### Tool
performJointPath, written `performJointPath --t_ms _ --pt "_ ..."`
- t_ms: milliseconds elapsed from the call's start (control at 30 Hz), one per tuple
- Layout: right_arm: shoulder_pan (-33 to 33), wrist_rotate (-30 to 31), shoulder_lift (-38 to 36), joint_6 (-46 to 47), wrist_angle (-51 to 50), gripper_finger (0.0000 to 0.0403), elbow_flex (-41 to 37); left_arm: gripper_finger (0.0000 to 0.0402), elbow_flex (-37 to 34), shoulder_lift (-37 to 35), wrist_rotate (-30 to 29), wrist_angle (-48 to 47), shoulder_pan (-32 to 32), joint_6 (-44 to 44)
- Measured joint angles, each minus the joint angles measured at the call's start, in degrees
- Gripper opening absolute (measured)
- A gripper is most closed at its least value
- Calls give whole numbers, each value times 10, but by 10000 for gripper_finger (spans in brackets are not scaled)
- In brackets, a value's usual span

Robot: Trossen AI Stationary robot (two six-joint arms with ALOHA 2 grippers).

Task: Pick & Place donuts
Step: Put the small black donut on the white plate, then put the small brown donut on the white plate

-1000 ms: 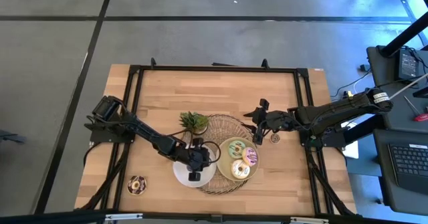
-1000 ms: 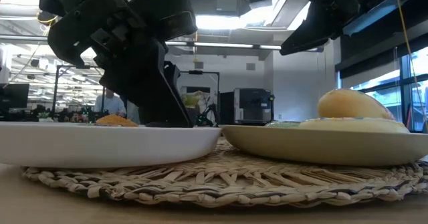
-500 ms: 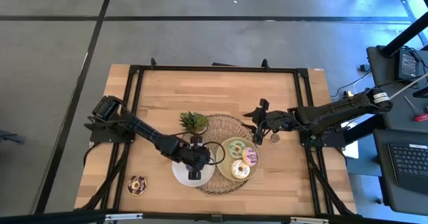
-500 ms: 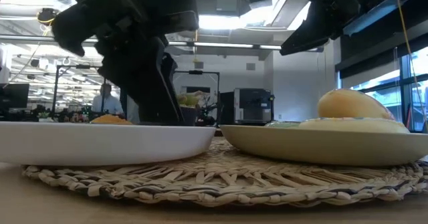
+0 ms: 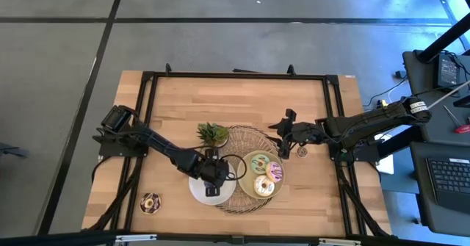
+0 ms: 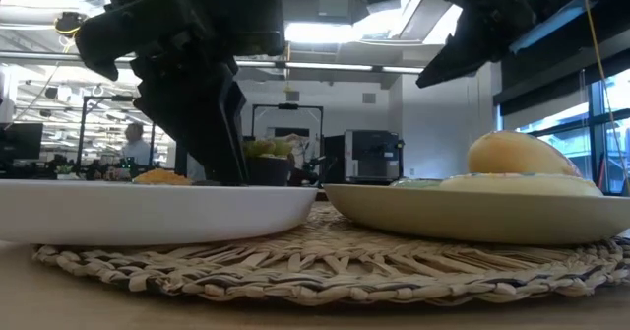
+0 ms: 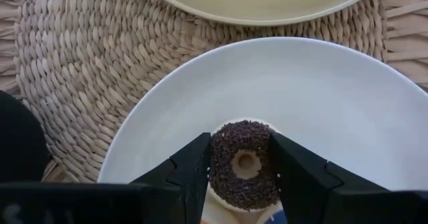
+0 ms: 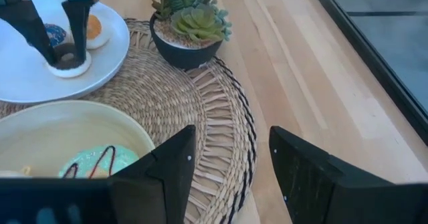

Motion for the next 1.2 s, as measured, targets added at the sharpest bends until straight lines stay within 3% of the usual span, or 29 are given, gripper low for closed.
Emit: performJointPath --t_ms 433,733,933,1200 --pt "0 0 0 16 -38 191 0 148 55 0 -21 -77 -1 0" --pt "0 -6 0 167 -276 191 0 144 55 0 -45 -76 -6 -50" --pt "1 -96 0 242 -372 191 0 147 55 0 -141 -72 -5 -89" --pt "0 -110 0 384 -457 191 0 139 55 0 -102 -4 9 -79"
